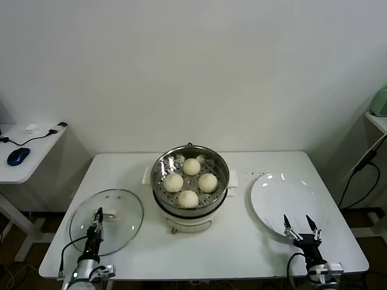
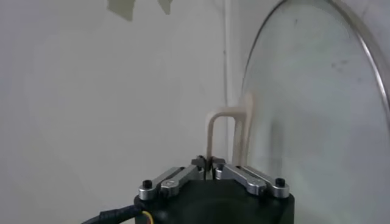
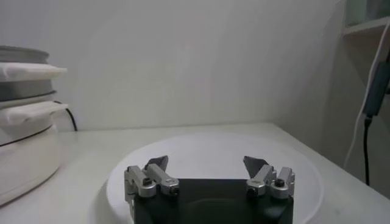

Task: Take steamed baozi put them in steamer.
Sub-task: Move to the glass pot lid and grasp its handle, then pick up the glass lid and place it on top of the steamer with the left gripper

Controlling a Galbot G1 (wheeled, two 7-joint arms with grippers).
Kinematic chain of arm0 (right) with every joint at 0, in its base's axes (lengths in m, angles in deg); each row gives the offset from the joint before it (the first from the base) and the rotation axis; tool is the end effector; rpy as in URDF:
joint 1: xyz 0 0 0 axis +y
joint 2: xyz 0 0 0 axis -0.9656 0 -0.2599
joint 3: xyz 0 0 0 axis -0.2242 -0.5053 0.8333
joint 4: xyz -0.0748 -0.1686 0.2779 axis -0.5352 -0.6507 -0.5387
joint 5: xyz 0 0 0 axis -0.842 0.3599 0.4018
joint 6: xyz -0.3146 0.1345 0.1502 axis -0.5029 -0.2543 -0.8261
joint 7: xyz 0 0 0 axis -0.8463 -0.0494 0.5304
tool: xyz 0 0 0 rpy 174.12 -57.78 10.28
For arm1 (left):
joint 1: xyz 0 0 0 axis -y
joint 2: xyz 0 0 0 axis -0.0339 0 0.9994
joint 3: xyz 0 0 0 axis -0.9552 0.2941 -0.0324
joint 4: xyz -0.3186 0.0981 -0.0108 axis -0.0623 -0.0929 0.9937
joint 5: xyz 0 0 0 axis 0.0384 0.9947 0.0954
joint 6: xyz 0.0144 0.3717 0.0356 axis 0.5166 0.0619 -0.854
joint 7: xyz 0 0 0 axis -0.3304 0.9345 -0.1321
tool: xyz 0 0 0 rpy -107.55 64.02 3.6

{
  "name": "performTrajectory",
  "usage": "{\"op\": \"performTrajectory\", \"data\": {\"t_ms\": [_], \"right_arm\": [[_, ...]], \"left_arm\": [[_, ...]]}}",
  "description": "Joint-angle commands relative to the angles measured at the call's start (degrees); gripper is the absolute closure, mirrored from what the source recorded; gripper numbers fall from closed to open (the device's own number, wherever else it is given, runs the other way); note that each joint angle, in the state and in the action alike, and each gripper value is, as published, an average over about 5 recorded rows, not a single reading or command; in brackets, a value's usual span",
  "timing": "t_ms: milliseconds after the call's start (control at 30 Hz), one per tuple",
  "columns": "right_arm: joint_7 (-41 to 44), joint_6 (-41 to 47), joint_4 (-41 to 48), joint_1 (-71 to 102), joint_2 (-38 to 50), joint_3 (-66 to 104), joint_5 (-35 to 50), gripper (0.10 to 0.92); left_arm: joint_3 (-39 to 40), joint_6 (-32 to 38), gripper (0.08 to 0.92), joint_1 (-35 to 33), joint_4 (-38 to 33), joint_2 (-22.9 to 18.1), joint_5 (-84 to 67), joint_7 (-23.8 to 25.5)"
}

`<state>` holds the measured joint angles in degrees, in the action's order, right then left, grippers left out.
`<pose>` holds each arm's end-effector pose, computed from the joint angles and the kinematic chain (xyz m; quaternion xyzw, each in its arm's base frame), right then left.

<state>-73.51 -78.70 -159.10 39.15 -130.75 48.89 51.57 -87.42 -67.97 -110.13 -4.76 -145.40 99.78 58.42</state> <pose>0.2136 -0.1581 -0.4293 -0.0126 -0.9970 -0.0190 0.0741 0.2327 0.1379 -0.4696 0.0479 -0.6855 -0.7242 0.0571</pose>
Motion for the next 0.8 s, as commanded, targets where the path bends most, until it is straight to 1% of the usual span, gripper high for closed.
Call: {"op": "performTrajectory", "data": {"t_ms": [33,167,300,467,567,667,767,800], "right_arm": [[-0.2,0.3,-0.3,-0.9,0.3,0.4,0.1,0.203],[-0.5,0.7,-1.1,-1.2,1.1,0.8,0.1,0.203],[-2.3,2.4,-2.4,-1.3,1.8,1.1,-0.5,0.203],[-5.3,5.7,-3.7,-1.8,2.1,1.1,-3.7,0.203],[-5.7,6.9,-3.7,-1.9,2.0,0.7,-6.4,0.203],[-5.7,7.2,-3.3,-1.8,1.9,0.2,-8.5,0.203],[-5.5,6.6,-2.7,-1.6,1.7,-0.2,-9.7,0.203],[-5.4,6.2,-2.6,-1.5,1.6,-0.3,-9.8,0.203]], "left_arm": [[0.5,-0.2,0.857,0.9,1.8,-0.3,0.5,-0.6],[-0.1,-0.2,0.868,0.3,-1.1,-0.1,0.1,0.0],[-1.2,-1.1,0.868,-1.8,-8.2,1.2,-1.8,3.1],[-3.9,-4.4,0.868,-5.1,-19.0,4.1,-6.4,8.1],[-6.4,-8.4,0.868,-7.0,-26.4,6.3,-9.9,14.0],[-7.7,-14.8,0.868,-7.6,-33.4,8.0,-12.2,21.2],[-6.1,-22.4,0.868,-6.2,-40.5,9.1,-12.3,27.9],[-5.1,-24.5,0.868,-5.4,-42.1,9.3,-11.9,29.4]]}}
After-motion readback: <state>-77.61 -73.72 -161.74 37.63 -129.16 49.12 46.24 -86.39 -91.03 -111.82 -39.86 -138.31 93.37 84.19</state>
